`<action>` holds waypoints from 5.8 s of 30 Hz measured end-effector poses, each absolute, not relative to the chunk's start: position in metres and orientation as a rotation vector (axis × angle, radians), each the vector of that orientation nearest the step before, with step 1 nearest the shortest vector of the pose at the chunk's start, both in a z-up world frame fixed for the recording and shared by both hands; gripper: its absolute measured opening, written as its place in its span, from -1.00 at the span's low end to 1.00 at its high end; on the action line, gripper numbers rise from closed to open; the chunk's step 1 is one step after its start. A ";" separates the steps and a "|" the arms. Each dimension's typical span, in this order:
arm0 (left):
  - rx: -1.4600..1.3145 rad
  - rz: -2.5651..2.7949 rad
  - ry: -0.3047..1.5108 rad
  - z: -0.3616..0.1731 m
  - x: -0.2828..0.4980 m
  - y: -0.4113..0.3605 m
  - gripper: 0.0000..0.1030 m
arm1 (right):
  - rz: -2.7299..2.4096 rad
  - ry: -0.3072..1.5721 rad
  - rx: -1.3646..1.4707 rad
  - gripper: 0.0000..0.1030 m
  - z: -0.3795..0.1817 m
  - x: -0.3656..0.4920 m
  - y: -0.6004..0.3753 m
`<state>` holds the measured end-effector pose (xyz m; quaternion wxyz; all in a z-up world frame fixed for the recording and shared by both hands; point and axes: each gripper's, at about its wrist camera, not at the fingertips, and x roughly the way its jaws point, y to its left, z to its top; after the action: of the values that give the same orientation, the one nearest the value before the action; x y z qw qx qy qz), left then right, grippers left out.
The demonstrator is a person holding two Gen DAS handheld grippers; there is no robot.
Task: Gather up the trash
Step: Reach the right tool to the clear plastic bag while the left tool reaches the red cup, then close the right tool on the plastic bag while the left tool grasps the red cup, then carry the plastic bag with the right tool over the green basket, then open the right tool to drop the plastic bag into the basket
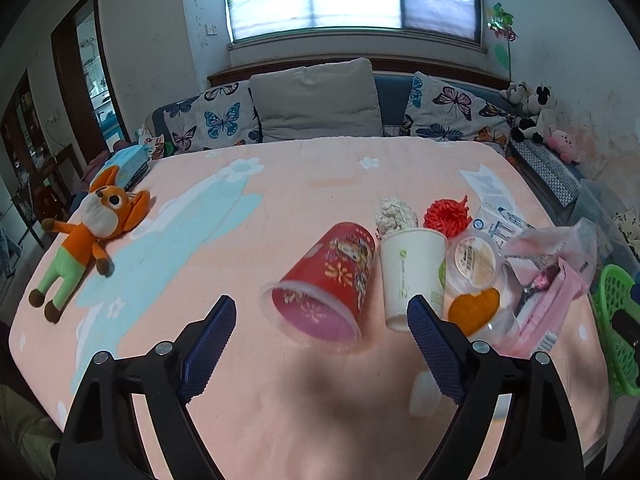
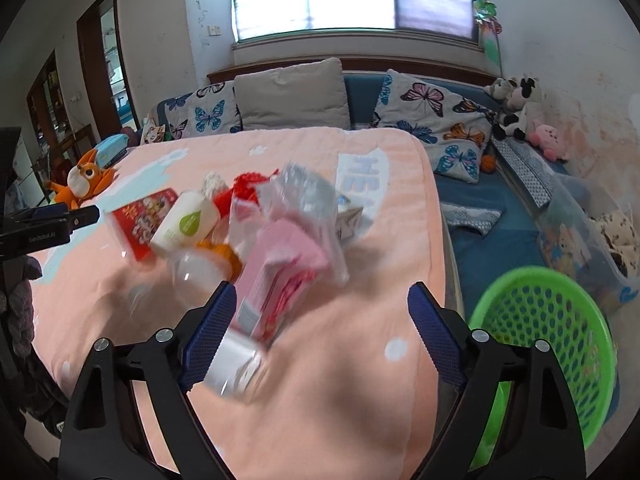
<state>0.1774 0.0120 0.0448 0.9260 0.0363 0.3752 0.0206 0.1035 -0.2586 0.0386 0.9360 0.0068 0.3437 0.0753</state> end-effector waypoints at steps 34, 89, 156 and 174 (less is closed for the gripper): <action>0.262 -0.113 1.096 -0.022 0.305 0.001 0.36 | 0.293 0.789 0.006 -0.17 0.027 0.198 -0.257; 0.146 -0.423 0.784 0.105 0.187 -0.089 0.26 | -0.098 0.657 0.045 -0.21 0.064 0.050 -0.383; 0.076 -0.374 0.775 0.094 0.173 -0.069 0.26 | -0.489 0.803 0.223 -0.01 -0.017 -0.009 -0.478; 0.045 -0.341 0.778 0.094 0.168 -0.051 0.26 | -0.504 0.787 0.211 0.26 -0.005 0.014 -0.466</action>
<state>0.1676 -0.0511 0.0944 0.9109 0.0219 0.3775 -0.1653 0.0141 -0.4664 -0.0054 0.8874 0.1014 0.3787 -0.2423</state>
